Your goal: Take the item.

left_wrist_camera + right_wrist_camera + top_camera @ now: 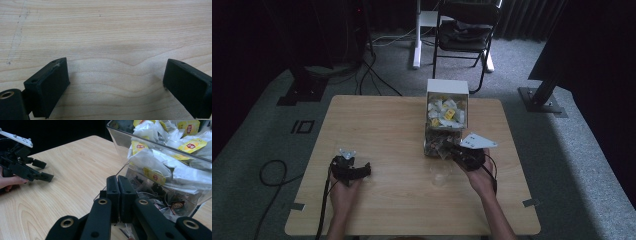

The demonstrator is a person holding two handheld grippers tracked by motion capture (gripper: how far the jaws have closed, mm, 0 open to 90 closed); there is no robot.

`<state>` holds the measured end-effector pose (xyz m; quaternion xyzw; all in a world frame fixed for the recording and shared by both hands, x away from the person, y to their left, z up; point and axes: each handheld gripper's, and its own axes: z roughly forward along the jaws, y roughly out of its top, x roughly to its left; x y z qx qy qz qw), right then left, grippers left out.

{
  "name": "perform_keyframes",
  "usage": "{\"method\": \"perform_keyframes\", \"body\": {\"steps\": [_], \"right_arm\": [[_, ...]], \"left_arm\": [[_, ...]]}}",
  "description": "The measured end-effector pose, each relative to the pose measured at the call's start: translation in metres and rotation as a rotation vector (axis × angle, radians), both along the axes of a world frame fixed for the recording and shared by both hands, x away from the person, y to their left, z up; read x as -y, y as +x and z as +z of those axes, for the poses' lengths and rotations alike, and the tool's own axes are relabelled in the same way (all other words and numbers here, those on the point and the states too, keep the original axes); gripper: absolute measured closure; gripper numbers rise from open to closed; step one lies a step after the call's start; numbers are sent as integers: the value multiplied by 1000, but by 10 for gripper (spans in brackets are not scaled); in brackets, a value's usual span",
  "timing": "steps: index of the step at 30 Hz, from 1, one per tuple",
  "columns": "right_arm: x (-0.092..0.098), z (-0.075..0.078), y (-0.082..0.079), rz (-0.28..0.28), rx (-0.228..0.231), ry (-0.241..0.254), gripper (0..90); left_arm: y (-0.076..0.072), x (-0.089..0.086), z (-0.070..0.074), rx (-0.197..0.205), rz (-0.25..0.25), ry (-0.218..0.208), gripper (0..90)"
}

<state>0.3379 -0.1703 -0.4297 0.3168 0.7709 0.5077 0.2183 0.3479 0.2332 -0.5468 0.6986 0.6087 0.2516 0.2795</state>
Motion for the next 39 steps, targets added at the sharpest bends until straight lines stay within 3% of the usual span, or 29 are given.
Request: {"method": "perform_keyframes", "body": {"steps": [39], "right_arm": [[-6, -10, -22, 45, -7, -21, 883]], "left_arm": [[0, 0, 0, 0, 0, 0, 70]]}}
